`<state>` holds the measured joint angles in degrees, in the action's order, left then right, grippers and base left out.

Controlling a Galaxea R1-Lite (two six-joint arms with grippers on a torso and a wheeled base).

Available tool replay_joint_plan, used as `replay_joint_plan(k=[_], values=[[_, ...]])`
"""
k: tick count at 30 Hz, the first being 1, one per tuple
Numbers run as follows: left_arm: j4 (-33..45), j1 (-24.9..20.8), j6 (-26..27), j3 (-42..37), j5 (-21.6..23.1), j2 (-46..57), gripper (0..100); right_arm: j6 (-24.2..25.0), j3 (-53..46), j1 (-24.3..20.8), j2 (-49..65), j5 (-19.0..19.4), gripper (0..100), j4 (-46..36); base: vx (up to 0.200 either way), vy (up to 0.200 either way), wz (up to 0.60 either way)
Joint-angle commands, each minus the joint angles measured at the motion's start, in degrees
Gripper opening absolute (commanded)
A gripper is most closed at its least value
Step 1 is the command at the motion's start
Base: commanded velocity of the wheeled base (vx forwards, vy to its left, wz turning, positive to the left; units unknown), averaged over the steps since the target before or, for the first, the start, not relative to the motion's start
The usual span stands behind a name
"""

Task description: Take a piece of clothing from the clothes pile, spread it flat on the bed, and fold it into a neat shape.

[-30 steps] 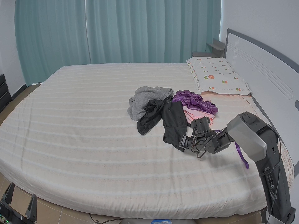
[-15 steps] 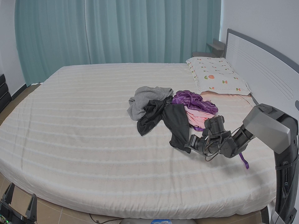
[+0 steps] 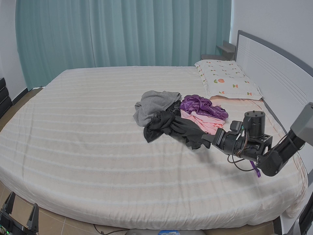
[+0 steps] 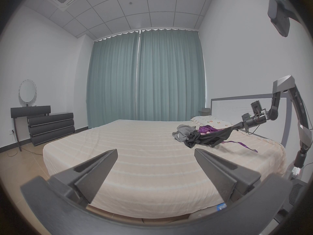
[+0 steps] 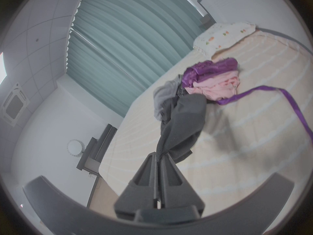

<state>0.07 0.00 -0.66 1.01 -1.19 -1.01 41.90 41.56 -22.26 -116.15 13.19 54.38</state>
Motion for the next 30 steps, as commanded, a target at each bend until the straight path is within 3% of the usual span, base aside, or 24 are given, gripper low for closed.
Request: replay_joint_plan(k=[1,12,30], values=[[0.0,0.0,0.0,-1.0,0.0,0.9,100,-0.7,-6.6,-3.7,15.4,-2.6,0,0.9,0.000,0.000,0.00],[0.0,0.0,0.0,-1.0,0.0,0.9,100,-2.6,-7.3,-5.0,30.8,-3.5,0,-0.6,0.000,0.000,0.00],[0.0,0.0,1.4,-1.0,1.1,1.0,100,-3.4,-10.5,-6.7,33.1,-3.3,0,-0.9,0.000,0.000,0.00]])
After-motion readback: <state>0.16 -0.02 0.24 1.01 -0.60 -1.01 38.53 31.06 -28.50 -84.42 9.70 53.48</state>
